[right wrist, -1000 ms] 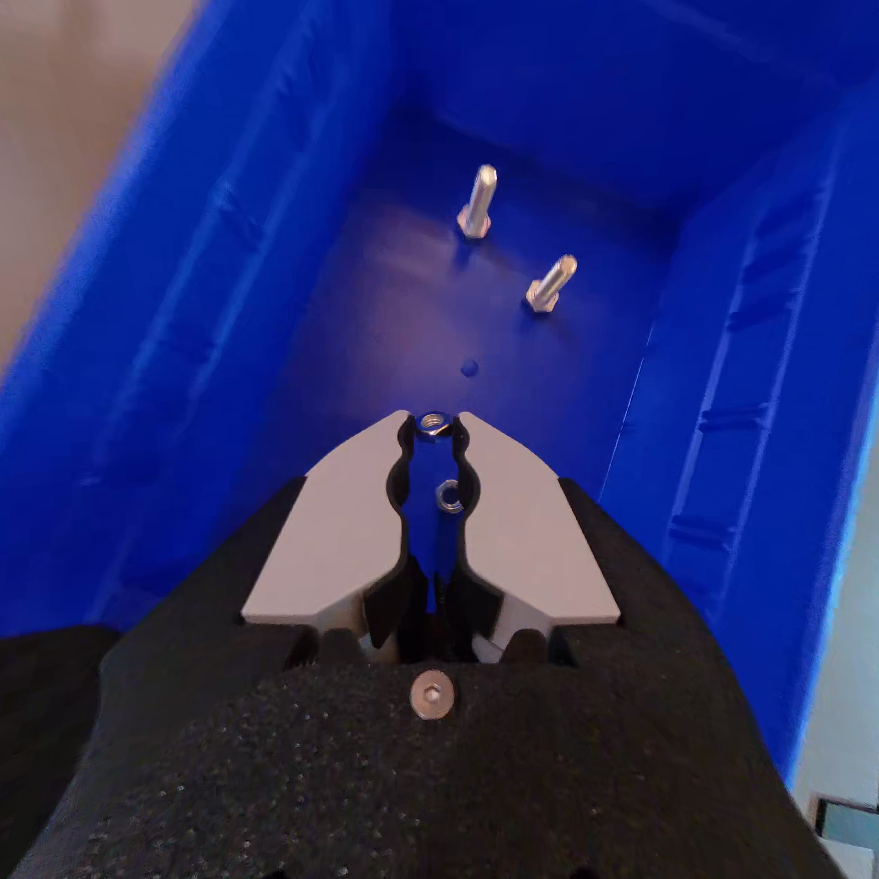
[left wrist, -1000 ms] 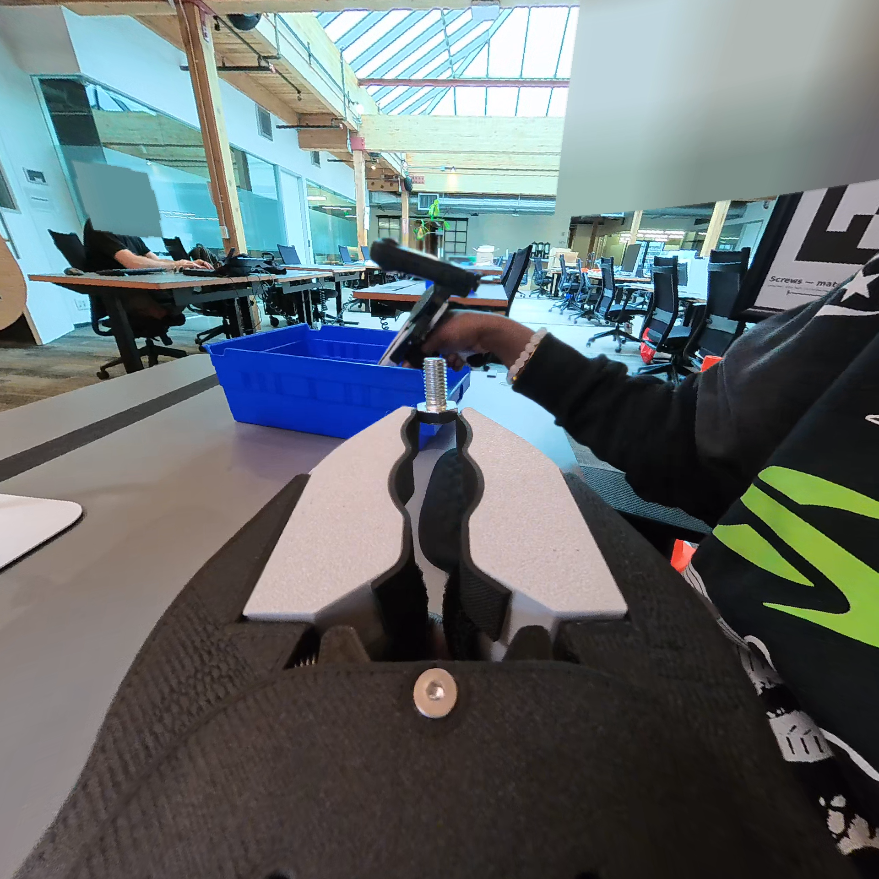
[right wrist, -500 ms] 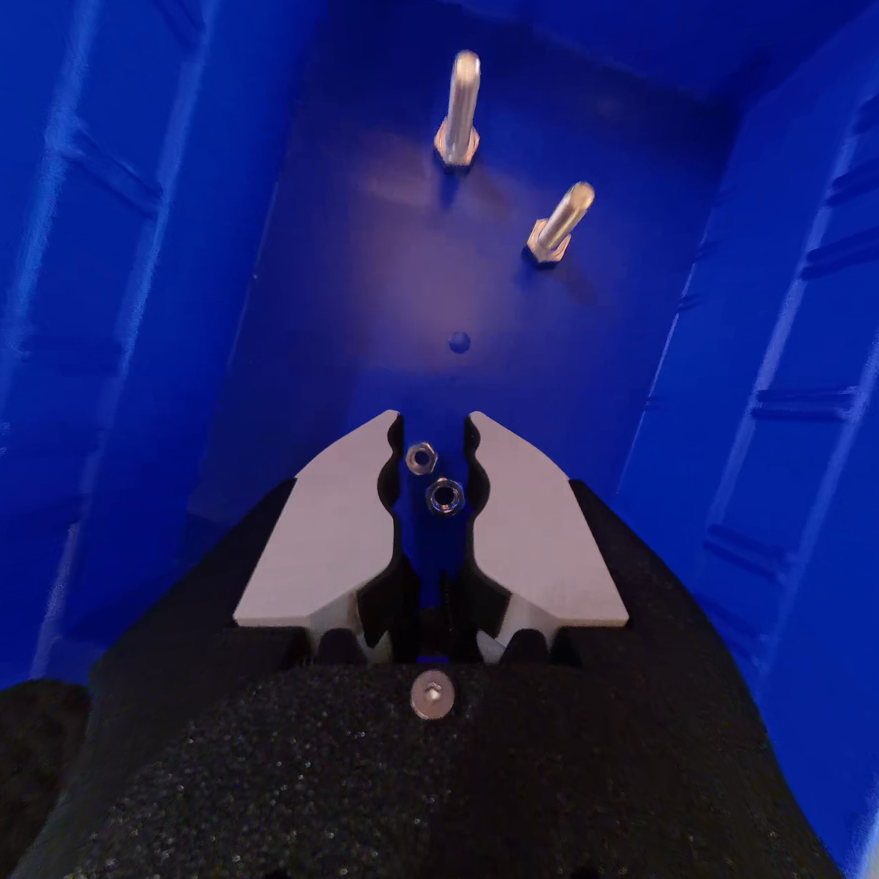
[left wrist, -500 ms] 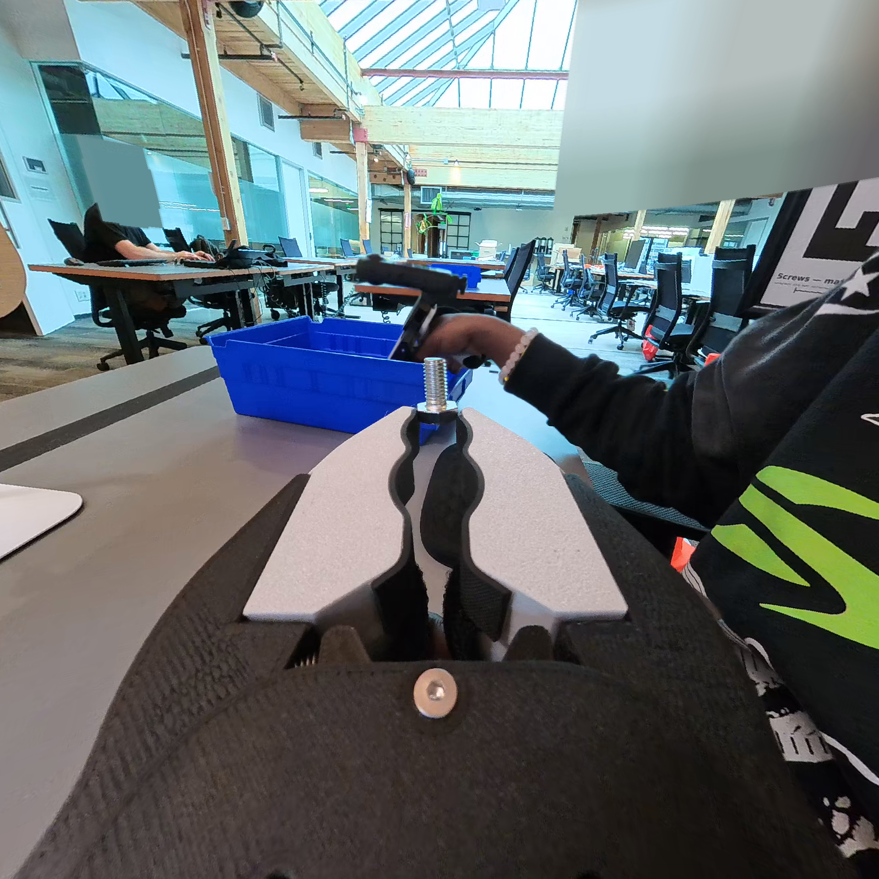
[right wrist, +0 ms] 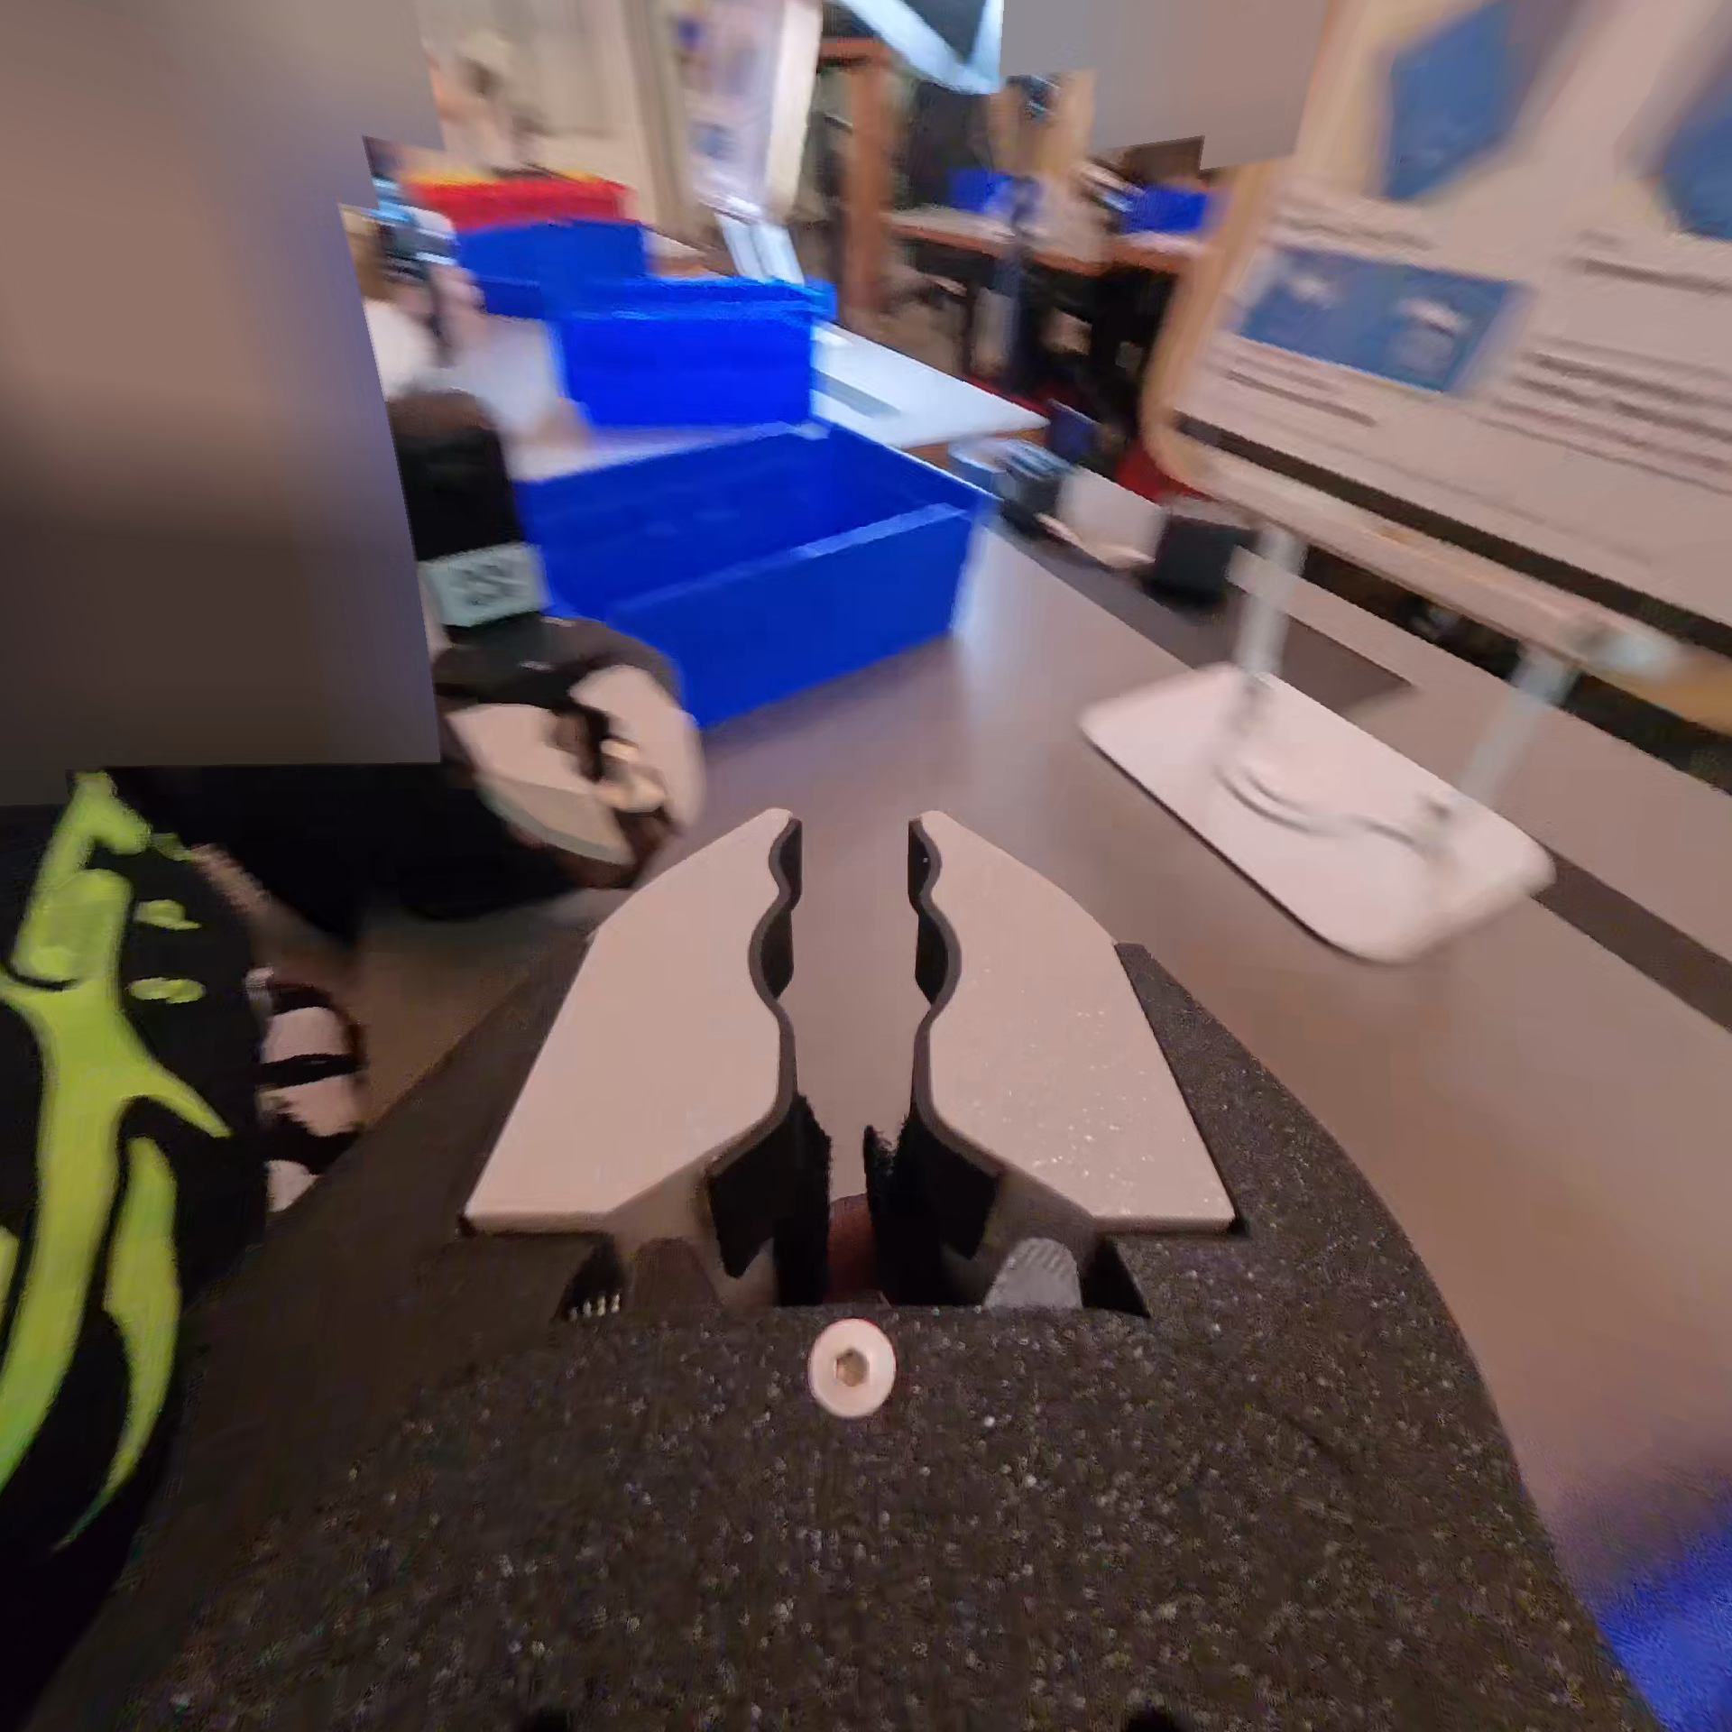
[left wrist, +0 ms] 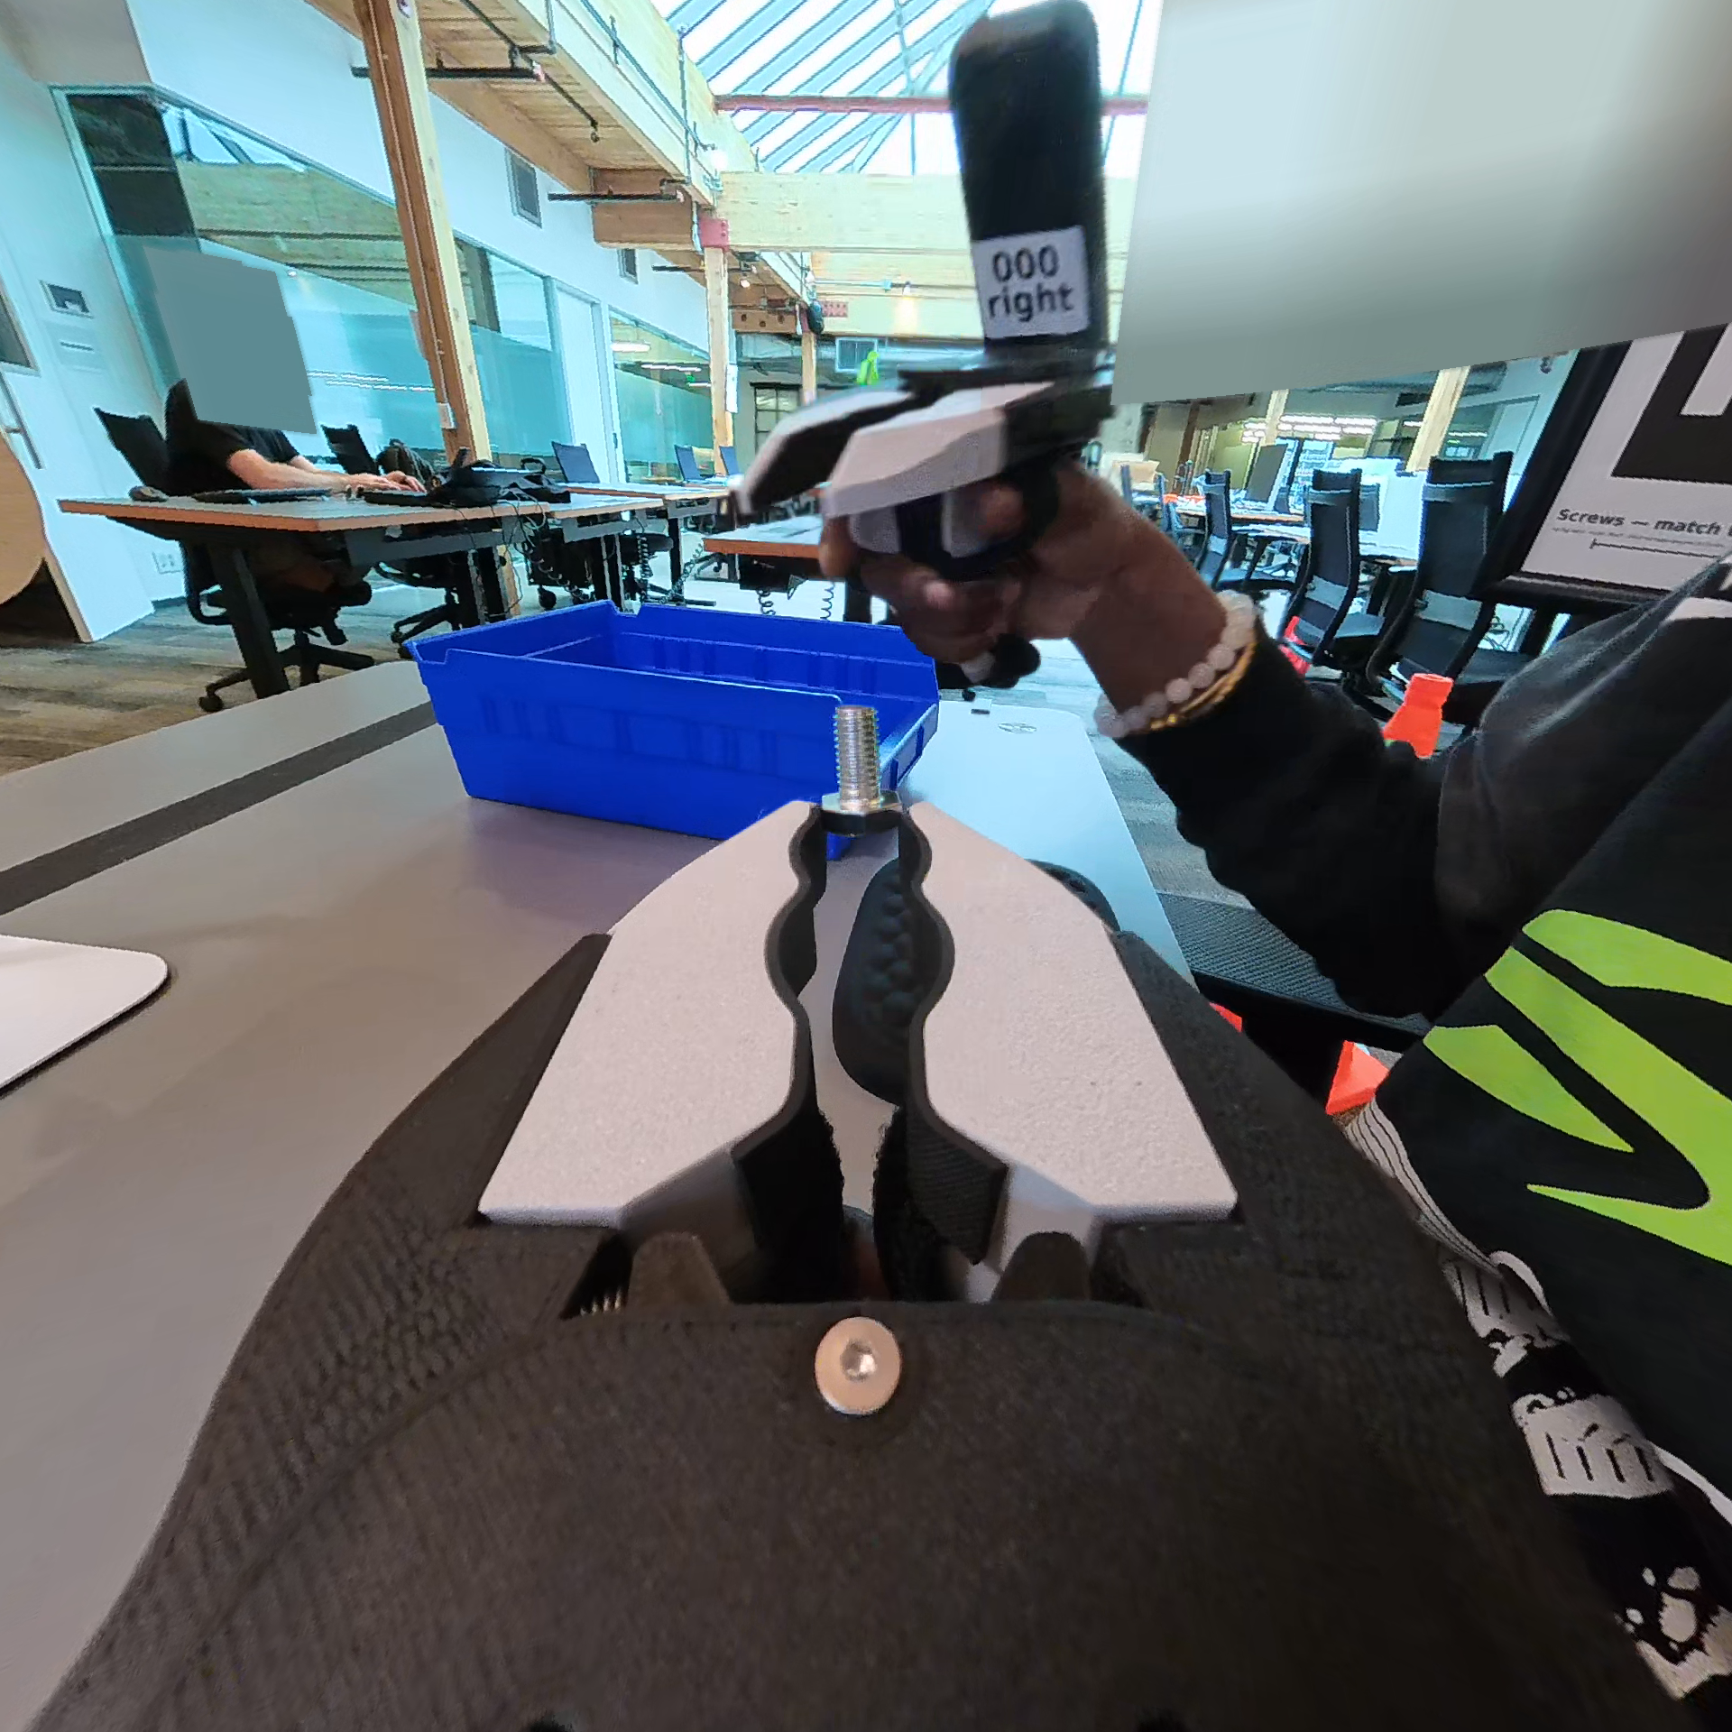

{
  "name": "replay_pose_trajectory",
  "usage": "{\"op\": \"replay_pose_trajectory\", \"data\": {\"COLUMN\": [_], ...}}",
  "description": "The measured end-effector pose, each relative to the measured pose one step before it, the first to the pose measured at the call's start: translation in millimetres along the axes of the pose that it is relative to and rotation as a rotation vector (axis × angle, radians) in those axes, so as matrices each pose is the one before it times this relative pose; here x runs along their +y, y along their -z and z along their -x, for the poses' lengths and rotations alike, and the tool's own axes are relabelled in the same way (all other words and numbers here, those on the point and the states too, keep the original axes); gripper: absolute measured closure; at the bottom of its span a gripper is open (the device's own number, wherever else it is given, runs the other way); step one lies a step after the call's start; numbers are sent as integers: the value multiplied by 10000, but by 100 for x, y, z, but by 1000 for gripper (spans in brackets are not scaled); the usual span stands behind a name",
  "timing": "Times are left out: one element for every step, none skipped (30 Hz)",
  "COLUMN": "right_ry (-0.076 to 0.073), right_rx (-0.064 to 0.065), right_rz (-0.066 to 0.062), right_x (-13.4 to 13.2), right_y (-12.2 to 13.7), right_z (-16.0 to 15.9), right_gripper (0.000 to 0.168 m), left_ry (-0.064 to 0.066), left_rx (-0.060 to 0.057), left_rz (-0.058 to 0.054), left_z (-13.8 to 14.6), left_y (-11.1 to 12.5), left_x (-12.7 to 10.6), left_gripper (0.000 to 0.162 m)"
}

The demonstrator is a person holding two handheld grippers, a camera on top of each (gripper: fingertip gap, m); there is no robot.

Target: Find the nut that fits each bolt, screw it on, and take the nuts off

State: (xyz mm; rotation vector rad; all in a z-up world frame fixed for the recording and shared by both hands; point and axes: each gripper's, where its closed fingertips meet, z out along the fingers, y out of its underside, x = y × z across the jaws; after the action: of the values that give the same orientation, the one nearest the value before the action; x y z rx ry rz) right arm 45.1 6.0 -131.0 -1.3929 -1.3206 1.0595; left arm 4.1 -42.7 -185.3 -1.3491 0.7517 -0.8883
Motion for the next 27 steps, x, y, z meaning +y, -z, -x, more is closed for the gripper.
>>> {"op": "replay_pose_trajectory", "data": {"right_ry": [217, 124, 35, -47, -96, -81, -68, -79, -68, -32, -3, 10, 21, 38, 43, 35, 22, 1, -19, -19, -7, 8, 44, 108, 127, 60, -53], "right_rx": [-648, -492, -377, -275, -166, -109, -87, -83, -63, -22, 11, 28, 35, 12, -16, -20, -1, 23, 45, 111, 272, 479, 718, 964, 1153, 1226, 1163], "right_rz": [-172, -87, 10, 56, 88, 101, 57, 69, 118, 99, 59, 53, 77, 80, 51, 33, 35, 31, -25, -97, -127, -107, -62, 42, 165, 223, 218], "right_x": [-368, -162, 55, 164, 260, 307, 262, 259, 279, 226, 149, 121, 130, 126, 69, 49, 44, 37, -31, -147, -229, -241, -201, -52, 160, 379, 521], "right_y": [-1007, -975, -900, -783, -677, -544, -444, -366, -280, -230, -190, -151, -139, -127, -102, -64, -14, 54, 130, 292, 547, 808, 1054, 1251, 1353, 1331, 1156], "right_z": [1776, 1325, 953, 615, 316, 146, 80, 58, 18, -43, -54, -67, -74, -45, -3, 7, -31, -86, -101, -214, -495, -903, -1404, -1990, -2558, -2977, -3169], "right_gripper": [147, 147, 147, 147, 148, 149, 151, 153, 154, 154, 155, 156, 156, 156, 156, 160, 160, 160, 160, 160, 160, 160, 160, 160, 160, 160, 160], "left_ry": [-30, -17, -1, -4, -7, -14, -23, -24, -10, -5, -5, 3, 1, -5, 2, 9, 15, 47, 130, 176, 154, 140, 95, 76, 75, 71, 60], "left_rx": [-19, -7, -1, 0, 8, 10, 7, 9, 21, 15, 7, 13, 9, -3, 2, 9, -9, -28, -42, -50, -63, -155, -162, -156, -119, -67, -19], "left_rz": [15, 9, -1, -11, -2, 5, 14, 15, 21, 20, 13, 12, 6, 3, 7, 13, 29, 13, -62, -133, -88, -46, -37, -47, -23, 13, 46], "left_z": [8, -1, -6, -1, -28, -31, -25, -27, -48, -25, -11, -14, -9, 3, 9, -5, 22, 69, 94, 135, 194, 335, 331, 292, 219, 121, 25], "left_y": [-15, 8, 4, 6, -1, -5, -7, -7, -16, -3, -22, -4, -9, -6, -13, -9, -1, -14, -12, 28, 66, 75, 59, 31, 3, -24, -45], "left_x": [13, 13, -11, -16, -12, -2, 11, 12, 21, 27, 19, 26, 9, 15, 11, 18, 59, 37, -68, -174, -131, -90, -76, -83, -46, 0, 52], "left_gripper": [147, 147, 147, 147, 147, 147, 147, 147, 147, 147, 147, 147, 147, 147, 147, 147, 147, 147, 147, 147, 140, 132, 125, 117, 112, 106, 102]}}
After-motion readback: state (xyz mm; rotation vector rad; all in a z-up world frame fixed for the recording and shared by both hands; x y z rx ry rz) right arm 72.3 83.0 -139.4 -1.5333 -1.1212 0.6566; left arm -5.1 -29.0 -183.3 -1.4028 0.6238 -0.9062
